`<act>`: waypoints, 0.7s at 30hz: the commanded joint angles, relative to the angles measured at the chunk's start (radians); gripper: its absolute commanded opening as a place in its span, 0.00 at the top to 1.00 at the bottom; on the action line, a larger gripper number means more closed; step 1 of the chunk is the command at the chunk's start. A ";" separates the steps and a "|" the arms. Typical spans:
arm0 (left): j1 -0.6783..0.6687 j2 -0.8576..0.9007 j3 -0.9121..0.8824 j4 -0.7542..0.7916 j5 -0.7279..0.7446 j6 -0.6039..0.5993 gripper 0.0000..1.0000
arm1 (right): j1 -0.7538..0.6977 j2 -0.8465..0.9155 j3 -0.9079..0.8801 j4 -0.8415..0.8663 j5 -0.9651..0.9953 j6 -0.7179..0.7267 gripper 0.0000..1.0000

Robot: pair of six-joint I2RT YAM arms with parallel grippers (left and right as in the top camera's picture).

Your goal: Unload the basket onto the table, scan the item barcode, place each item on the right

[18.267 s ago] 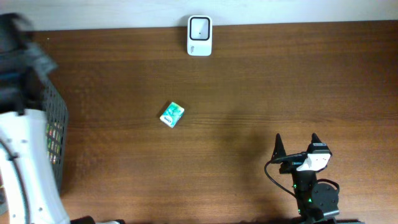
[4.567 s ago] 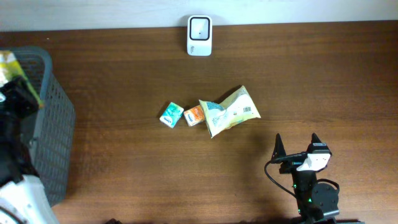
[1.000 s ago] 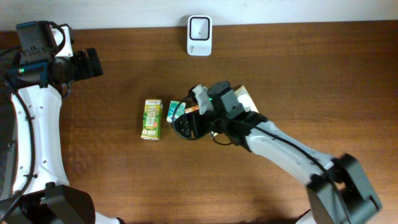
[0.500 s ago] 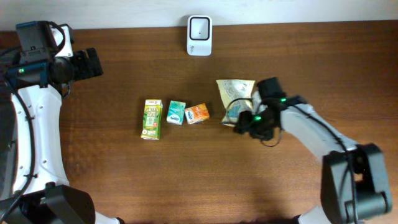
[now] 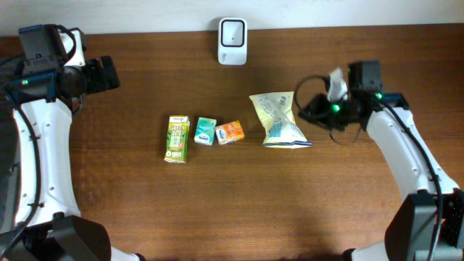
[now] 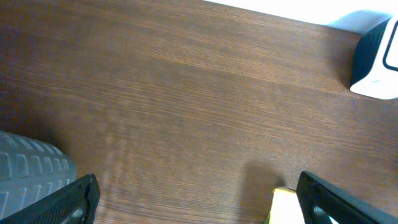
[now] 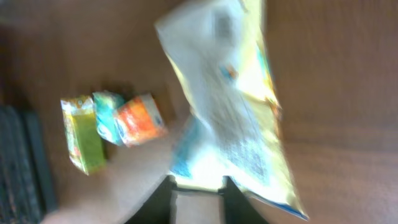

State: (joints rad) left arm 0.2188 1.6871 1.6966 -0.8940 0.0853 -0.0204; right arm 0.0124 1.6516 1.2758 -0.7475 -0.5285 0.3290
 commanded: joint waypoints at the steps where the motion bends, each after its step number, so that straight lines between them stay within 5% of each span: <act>1: 0.003 -0.001 0.017 -0.001 -0.004 -0.006 0.01 | 0.122 -0.026 0.064 0.005 0.284 0.088 0.88; 9: 0.004 -0.001 0.017 -0.001 -0.004 -0.006 0.01 | 0.289 0.143 0.056 -0.062 0.584 0.235 0.94; 21: 0.004 -0.001 0.017 -0.001 -0.004 -0.006 0.01 | 0.290 0.282 -0.030 -0.089 0.498 0.131 0.86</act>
State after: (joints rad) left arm 0.2188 1.6871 1.6966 -0.8936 0.0853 -0.0204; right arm 0.2966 1.8988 1.3060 -0.8619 0.0120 0.5117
